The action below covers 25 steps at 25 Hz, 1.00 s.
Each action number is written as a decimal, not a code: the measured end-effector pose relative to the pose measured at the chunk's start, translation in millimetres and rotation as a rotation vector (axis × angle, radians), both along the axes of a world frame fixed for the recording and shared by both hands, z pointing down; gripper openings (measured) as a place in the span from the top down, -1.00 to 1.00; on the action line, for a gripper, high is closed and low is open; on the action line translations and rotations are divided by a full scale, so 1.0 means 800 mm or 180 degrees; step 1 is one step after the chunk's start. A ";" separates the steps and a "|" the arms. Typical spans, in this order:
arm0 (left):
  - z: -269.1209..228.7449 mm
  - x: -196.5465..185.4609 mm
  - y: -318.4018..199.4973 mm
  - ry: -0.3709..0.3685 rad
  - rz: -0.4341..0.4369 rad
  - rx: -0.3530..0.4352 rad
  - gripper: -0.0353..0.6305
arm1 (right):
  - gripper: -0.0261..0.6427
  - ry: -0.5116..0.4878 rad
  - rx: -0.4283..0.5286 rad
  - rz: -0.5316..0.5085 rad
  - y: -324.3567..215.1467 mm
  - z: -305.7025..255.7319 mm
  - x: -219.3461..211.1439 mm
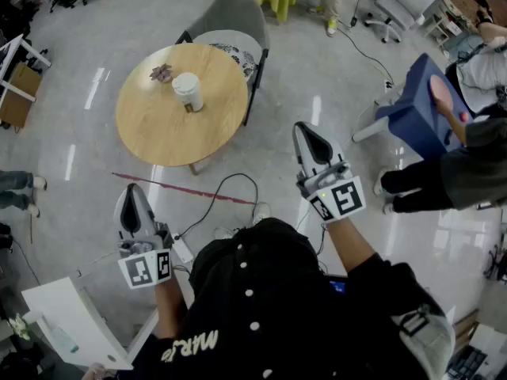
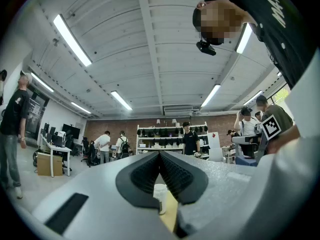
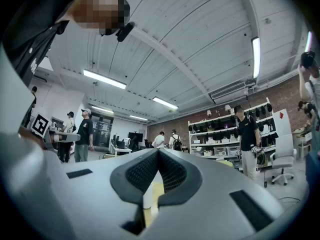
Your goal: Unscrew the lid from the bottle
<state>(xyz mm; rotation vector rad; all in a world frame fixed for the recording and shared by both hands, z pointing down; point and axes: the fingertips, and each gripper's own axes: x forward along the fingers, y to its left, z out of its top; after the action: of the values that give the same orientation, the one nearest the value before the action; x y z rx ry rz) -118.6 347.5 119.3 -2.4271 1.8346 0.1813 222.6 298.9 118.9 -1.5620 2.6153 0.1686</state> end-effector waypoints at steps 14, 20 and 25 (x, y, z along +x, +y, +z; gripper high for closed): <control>0.005 -0.008 0.011 -0.0036 -0.0088 -0.0039 0.88 | 0.92 -0.0162 -0.0018 -0.0189 0.015 0.001 -0.017; 0.012 -0.003 0.013 -0.0193 -0.0089 -0.0059 0.88 | 0.66 -0.0138 -0.0085 -0.0339 0.010 0.013 -0.026; 0.027 0.012 0.007 -0.0337 -0.0123 -0.0227 -0.15 | 0.00 -0.0119 -0.0165 -0.0414 0.000 0.028 -0.017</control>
<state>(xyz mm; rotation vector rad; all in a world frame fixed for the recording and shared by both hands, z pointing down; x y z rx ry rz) -109.1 352.9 141.0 -2.3941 1.8711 -0.0156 208.6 298.7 141.3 -1.3892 2.7014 0.0619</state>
